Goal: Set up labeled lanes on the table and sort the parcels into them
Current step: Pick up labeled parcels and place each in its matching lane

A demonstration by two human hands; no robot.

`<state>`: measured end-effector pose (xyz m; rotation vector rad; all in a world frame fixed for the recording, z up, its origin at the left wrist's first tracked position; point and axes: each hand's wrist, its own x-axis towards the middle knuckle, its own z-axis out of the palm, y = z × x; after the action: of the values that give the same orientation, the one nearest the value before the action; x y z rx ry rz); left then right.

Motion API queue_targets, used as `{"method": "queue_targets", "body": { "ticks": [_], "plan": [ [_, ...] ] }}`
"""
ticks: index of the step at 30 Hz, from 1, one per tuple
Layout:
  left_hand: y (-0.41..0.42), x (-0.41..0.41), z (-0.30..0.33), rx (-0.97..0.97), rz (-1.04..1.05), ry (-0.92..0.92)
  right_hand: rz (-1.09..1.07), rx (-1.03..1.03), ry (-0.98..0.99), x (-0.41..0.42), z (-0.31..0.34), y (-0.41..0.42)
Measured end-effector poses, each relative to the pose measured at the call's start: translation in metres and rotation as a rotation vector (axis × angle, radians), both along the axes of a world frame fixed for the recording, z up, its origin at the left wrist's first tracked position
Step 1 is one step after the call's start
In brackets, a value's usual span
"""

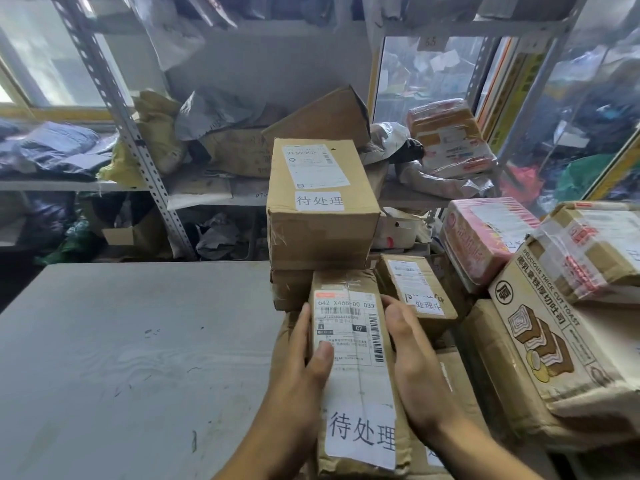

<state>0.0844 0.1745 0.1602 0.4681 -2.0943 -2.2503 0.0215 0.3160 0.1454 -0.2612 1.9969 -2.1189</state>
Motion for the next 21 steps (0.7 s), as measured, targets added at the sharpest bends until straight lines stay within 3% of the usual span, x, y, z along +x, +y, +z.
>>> {"method": "queue_targets", "body": {
  "ticks": [11, 21],
  "plan": [
    [0.012, 0.011, 0.015, 0.135, 0.045, 0.101, 0.017, -0.08, -0.028, 0.011, 0.013, -0.011],
    [0.008, 0.004, 0.004, 0.14, 0.062, 0.015, 0.051, -0.115, -0.069, 0.007, 0.01, -0.01]
  ]
}}
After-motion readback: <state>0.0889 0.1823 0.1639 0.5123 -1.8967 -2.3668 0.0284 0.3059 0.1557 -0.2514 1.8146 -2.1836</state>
